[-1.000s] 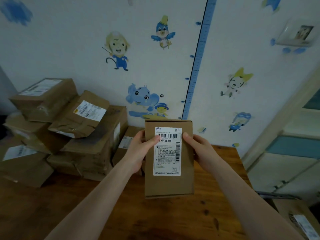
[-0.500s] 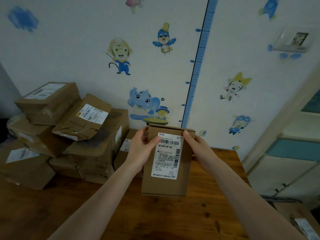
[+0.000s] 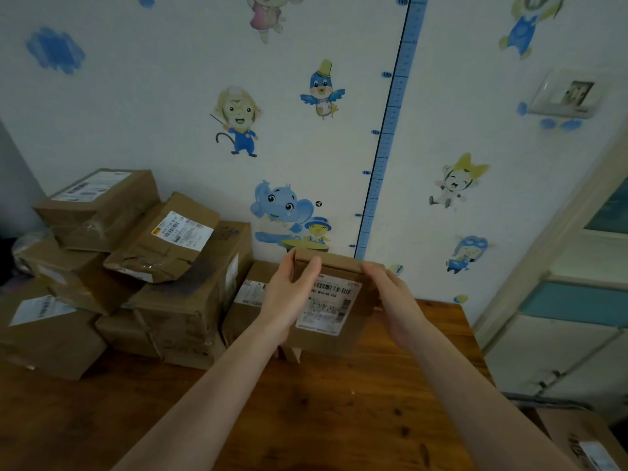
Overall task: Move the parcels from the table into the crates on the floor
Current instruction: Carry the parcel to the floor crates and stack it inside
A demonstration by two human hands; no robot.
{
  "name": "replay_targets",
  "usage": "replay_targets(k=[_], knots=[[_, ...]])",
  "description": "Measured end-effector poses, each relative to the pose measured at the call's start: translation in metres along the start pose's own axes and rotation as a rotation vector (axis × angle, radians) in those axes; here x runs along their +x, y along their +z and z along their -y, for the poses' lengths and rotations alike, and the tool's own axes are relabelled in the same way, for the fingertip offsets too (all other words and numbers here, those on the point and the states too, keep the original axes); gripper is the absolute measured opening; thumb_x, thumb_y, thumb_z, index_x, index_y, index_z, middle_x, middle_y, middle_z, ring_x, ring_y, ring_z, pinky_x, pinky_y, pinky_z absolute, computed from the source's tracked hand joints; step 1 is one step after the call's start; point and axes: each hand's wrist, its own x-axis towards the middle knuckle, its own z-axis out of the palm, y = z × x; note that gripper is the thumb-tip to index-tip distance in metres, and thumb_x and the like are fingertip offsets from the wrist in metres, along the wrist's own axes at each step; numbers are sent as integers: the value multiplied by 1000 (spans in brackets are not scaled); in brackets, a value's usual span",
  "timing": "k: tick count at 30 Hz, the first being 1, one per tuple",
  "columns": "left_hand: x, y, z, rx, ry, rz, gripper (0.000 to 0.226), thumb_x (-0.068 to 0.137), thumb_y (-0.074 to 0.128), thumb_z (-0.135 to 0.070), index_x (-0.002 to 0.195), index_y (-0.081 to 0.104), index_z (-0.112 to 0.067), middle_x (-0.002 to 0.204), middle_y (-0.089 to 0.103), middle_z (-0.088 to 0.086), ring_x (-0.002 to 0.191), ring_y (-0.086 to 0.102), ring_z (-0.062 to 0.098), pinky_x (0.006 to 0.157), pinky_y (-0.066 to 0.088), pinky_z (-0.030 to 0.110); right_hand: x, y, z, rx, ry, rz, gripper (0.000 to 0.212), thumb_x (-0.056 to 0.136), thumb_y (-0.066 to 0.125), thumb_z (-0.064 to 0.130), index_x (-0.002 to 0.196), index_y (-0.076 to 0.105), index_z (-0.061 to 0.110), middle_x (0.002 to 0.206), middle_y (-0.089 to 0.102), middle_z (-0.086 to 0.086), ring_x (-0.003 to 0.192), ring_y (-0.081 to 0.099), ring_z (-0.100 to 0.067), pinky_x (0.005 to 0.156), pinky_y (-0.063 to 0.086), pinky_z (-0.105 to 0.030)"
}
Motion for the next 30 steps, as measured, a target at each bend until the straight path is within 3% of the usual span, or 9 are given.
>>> replay_targets(k=[2,4,7,12,15,19,22,25,30], knots=[[-1,-2,-1,-10,2,27,48,94,52,-40,140,42,-27,128,56,-8,117,50,10,102,40,36,-3,0,2,-8,-24,-22,41,90,56,45,122,53,21,111,60,-2,102,54,-18,84,45,-37],[-4,-1,-1,-43,-20,9,46,94,54,-36,137,44,-25,128,57,-6,115,52,10,102,41,37,-5,-1,5,-25,-32,-9,35,90,58,41,118,54,21,108,60,-1,98,54,-16,77,44,-33],[-9,2,1,-52,-32,-47,33,92,57,-35,121,49,-21,111,59,-7,104,56,9,87,47,29,-8,-2,11,-9,-42,-10,23,90,58,28,110,57,15,97,60,-3,87,55,-16,64,43,-28],[-10,5,0,-86,-86,-49,45,79,72,-38,111,51,-15,109,60,7,101,62,22,94,51,45,-12,-2,13,73,-71,-105,19,88,62,26,99,59,10,93,53,-5,84,48,-16,63,41,-27],[-8,5,-1,-76,-101,-32,37,82,68,-39,104,55,-12,108,61,14,102,61,27,93,50,45,-13,-4,11,119,-47,-115,8,87,60,15,95,60,12,100,51,-7,86,47,-15,63,42,-26],[-4,4,3,-13,-152,-42,21,84,66,-21,98,57,-10,110,59,19,103,58,31,85,48,38,-15,-1,9,125,-2,-102,42,89,59,12,129,47,16,99,47,0,86,47,-14,67,49,-32],[-2,1,5,-28,-144,-30,38,78,71,-16,111,52,-13,114,57,12,104,58,27,94,49,43,-12,-2,5,160,117,-81,69,86,66,11,144,30,10,95,46,0,85,51,-19,84,51,-46],[0,-3,4,-76,-186,21,54,78,72,-11,125,46,-13,113,61,7,102,62,23,90,52,41,-8,-5,1,188,147,-43,70,82,69,5,142,33,6,100,54,-6,90,58,-25,86,52,-50],[2,-13,5,-111,-277,72,57,79,72,-12,131,48,-11,112,64,8,92,66,21,62,53,28,-3,-8,-2,145,138,-8,73,81,72,14,143,34,14,116,55,-5,103,56,-25,93,50,-47]])
